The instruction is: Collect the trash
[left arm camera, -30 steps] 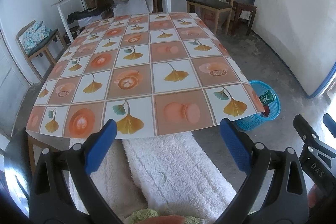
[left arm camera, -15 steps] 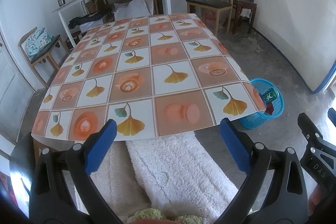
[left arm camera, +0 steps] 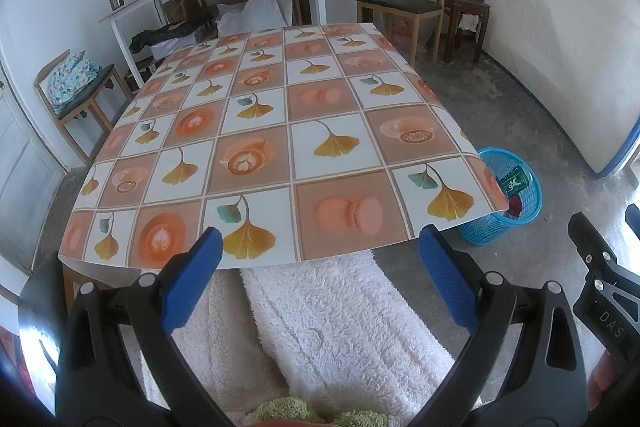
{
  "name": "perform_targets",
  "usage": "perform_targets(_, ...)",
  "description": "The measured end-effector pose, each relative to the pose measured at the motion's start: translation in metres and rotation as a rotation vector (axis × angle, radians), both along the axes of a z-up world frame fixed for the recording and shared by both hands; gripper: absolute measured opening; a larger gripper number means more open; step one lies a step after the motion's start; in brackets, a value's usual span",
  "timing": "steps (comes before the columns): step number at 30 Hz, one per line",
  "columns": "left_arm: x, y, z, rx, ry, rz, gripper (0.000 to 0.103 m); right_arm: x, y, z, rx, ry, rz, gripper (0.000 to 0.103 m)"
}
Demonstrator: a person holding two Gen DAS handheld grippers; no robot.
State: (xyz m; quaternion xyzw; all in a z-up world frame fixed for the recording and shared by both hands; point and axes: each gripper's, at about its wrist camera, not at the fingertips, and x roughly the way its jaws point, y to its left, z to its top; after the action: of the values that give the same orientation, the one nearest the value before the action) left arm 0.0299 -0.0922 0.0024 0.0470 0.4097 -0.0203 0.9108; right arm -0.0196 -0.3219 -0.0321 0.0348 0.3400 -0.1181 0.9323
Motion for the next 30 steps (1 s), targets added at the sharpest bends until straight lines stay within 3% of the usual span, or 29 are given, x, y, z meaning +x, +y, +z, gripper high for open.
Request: perform_targets(30, 0.0007, 0.0012, 0.0009, -0.001, 0.003, 0.000, 0.094, 0.0015, 0.0028, 0.0007, -0.005, -0.003, 0.002, 0.096)
